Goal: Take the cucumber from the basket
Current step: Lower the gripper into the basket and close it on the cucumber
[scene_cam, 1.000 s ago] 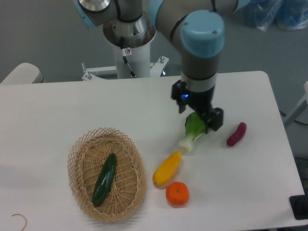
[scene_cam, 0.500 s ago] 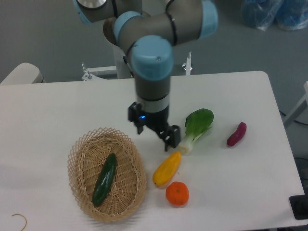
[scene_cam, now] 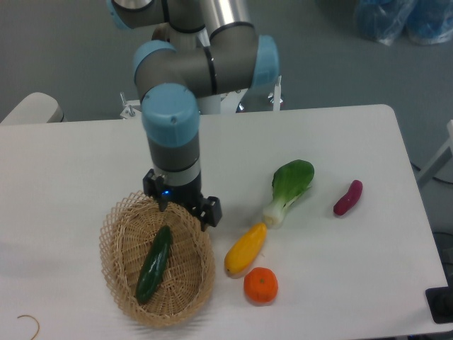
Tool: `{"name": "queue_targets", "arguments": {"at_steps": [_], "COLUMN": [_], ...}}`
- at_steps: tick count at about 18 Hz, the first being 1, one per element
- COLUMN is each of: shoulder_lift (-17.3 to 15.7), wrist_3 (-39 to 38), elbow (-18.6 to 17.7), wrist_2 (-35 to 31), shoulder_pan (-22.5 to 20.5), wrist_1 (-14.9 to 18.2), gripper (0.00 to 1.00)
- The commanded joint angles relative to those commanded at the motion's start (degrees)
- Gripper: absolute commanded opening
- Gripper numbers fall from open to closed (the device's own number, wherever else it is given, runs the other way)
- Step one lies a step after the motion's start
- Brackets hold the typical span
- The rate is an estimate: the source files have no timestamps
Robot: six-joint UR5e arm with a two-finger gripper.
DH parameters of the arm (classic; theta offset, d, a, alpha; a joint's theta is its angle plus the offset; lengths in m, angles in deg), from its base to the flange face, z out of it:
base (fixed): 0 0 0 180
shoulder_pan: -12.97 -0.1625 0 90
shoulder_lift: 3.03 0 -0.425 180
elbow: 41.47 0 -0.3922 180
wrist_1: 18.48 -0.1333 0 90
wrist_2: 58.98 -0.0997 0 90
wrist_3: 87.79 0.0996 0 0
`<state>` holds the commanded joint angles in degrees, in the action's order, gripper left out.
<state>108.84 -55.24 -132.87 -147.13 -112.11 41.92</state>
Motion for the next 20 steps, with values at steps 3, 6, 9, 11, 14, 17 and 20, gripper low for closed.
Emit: {"name": "queue_targets", "arguments": {"at_steps": [3,6,9,11,14,17,20], "shoulder_lift": [3.52,6.16,7.83,8.27,9.85,10.73,11.53], "wrist_3": [-3.79,-5.03,-5.73,-6.17,-6.17,-6.26,-6.26], "elbow": [0.00,0.00,-0.09,-0.09,0.17,0.35,0.09], "wrist_2": [-0.27,-1.14,-1.23,-1.23,-1.41,-3.77,-4.48], "shoulder_pan": [1.94,3.08,3.79,3.88,3.96,4.40,4.58], "wrist_1": [-5.63,-7.49,-8.10,-9.24,-10.82,-11.70,-12.15], "gripper": [1.00,1.00,1.00,1.00,1.00,1.00,1.00]}}
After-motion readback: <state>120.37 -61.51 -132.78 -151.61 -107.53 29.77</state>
